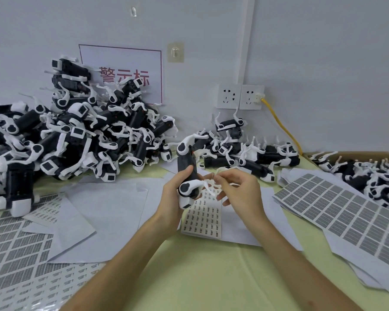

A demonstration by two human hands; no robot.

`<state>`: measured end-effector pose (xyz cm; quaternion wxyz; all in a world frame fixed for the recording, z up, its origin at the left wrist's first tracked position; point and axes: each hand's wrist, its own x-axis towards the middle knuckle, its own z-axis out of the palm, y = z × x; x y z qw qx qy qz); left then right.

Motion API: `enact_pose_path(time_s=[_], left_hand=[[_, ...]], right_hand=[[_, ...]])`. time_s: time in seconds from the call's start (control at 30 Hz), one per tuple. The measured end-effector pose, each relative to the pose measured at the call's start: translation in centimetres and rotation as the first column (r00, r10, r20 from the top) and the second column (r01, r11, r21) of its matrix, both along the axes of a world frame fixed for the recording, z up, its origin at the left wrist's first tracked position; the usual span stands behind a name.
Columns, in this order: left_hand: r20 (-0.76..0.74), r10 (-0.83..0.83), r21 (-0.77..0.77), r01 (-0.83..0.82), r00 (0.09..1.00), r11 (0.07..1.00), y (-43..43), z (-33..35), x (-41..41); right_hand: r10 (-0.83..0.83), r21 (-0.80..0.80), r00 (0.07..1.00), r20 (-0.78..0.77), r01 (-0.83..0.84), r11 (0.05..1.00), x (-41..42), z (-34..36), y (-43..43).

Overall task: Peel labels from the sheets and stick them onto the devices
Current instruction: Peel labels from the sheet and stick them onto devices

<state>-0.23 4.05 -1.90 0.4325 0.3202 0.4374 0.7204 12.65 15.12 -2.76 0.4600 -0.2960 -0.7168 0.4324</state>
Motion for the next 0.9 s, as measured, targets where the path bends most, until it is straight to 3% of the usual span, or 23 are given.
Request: enact_pose_path(time_s=[0.17,0.47,0.7,0.9], left_hand=[[-0.091,-0.093,-0.004,0.093,0.992,0.996,0.1,-0.2,0.3],[-0.287,-0.059,-0.020,0.055,0.956,0.998,0.3,-0.9,0.6],[-0.274,-0.001,-0.022,-0.006,0.962,1.000,0.8,-1.2,0.6],[-0.196,-0.005,-0.092,-0.014,0.981,0.996,1.2,-1.0,0.1]], right_hand=[[-0.014,-0.082,0.999,-0.041,0.010,0.997,0.0,0.1,0.1],[-0.042,-0.128,0.998,-0.055,0.035,0.991,-0.1,0.0,0.5],[-0.024,-0.009,1.000,0.002,0.024,1.000,-0.4,-0.3,0.3],[0.075,0.093,0.996,-0.057,-0.069,0.993,-0.4,0.1,0.0]])
